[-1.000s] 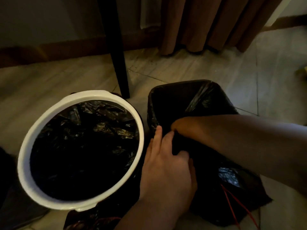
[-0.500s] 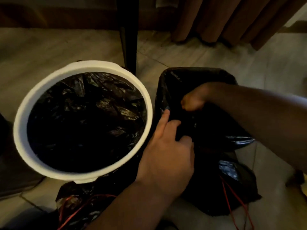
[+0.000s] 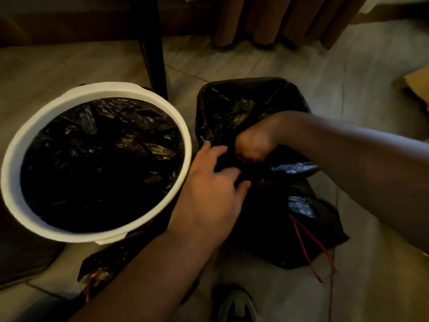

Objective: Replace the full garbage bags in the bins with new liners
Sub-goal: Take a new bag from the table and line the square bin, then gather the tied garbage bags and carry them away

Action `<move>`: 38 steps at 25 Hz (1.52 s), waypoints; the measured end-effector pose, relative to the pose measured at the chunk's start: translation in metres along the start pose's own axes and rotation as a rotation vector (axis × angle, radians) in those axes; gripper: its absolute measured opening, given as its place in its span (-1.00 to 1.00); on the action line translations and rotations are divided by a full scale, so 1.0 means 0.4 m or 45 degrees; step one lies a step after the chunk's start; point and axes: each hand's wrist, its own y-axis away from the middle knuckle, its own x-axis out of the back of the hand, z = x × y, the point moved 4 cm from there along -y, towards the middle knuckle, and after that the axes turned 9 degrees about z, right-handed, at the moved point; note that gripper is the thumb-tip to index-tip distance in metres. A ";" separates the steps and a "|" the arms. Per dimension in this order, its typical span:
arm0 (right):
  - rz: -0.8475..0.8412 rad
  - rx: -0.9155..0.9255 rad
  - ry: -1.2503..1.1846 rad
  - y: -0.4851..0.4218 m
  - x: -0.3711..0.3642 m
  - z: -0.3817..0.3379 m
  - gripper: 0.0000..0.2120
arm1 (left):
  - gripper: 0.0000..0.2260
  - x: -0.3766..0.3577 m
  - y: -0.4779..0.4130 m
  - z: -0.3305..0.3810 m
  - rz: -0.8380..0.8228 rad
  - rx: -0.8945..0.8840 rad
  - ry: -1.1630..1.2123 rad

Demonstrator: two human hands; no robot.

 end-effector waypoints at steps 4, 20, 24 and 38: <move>0.192 0.022 -0.190 0.048 -0.008 -0.015 -0.74 | -0.77 0.002 -0.013 0.005 -0.087 -0.029 -0.077; 1.117 -0.804 -2.046 0.417 -0.729 0.183 -0.55 | -0.80 -0.331 0.111 0.029 -0.528 0.927 0.456; 1.055 -0.651 -2.440 0.402 -0.766 0.190 -0.90 | -0.58 -0.441 0.057 0.078 -0.531 1.116 0.496; 1.395 0.295 -2.586 0.595 -0.515 0.350 -0.86 | -0.50 -0.492 0.117 0.080 -0.956 1.040 0.262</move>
